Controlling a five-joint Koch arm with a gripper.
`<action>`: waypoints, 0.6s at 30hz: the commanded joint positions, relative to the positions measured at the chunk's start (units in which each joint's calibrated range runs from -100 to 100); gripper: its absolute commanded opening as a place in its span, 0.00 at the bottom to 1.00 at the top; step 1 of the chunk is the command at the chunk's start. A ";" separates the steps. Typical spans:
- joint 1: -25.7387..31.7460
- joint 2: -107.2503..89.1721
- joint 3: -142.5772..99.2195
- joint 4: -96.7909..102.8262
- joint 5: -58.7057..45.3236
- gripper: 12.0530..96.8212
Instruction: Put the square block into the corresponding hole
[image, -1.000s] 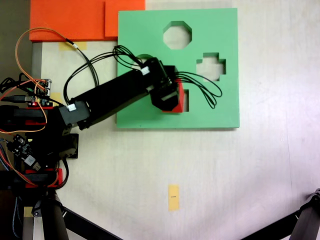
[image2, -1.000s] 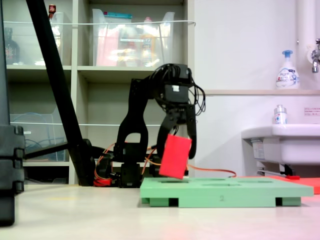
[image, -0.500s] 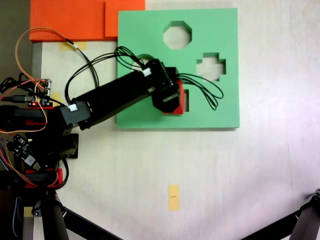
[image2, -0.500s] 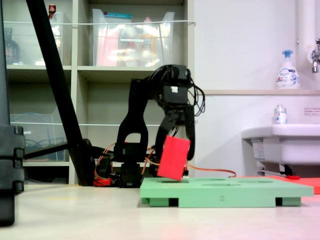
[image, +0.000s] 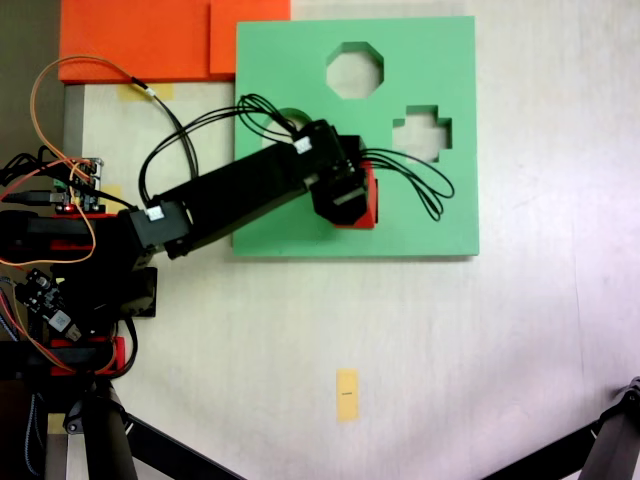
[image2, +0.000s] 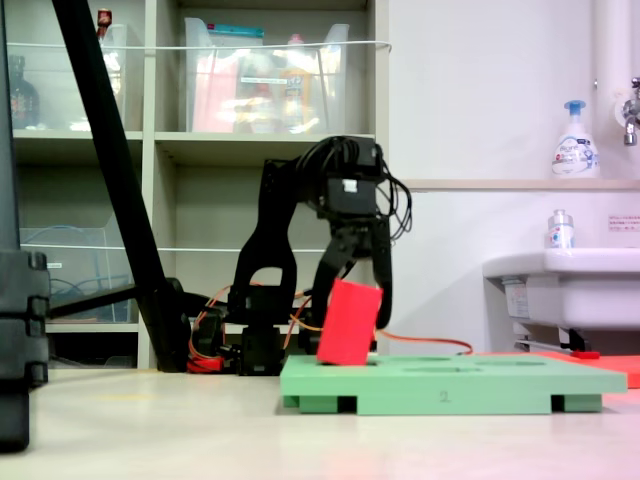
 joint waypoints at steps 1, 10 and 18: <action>0.44 0.19 3.34 2.42 -0.20 0.21; 1.76 4.65 3.93 3.77 0.20 0.21; 2.00 4.93 4.33 3.86 0.34 0.21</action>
